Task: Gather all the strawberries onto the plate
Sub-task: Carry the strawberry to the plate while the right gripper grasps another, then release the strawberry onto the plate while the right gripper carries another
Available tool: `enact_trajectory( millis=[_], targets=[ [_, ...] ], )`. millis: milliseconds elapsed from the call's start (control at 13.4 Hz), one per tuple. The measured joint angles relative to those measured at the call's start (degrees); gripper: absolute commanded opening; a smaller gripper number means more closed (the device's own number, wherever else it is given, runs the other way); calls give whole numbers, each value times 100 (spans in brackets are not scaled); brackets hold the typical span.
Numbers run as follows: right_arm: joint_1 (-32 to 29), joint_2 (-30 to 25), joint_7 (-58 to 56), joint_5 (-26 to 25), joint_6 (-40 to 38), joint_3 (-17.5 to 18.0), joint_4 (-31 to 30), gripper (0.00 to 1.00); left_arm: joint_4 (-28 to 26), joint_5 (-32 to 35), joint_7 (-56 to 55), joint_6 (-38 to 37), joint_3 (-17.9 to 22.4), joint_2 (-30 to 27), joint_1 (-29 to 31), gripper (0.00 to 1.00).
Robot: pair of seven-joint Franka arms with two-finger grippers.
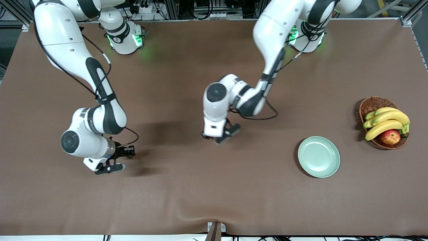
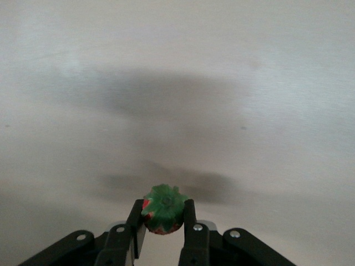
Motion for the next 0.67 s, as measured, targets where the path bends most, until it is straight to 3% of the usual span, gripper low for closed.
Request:
enact_trajectory(
  millis=[224, 671],
  targets=[
    [200, 0, 299, 262, 0, 271, 10, 5, -171, 1, 0, -841, 16, -608, 1025, 0],
    [1381, 6, 759, 1095, 255, 408, 20, 5, -1231, 15, 535, -791, -4, -1252, 2792, 0]
  ],
)
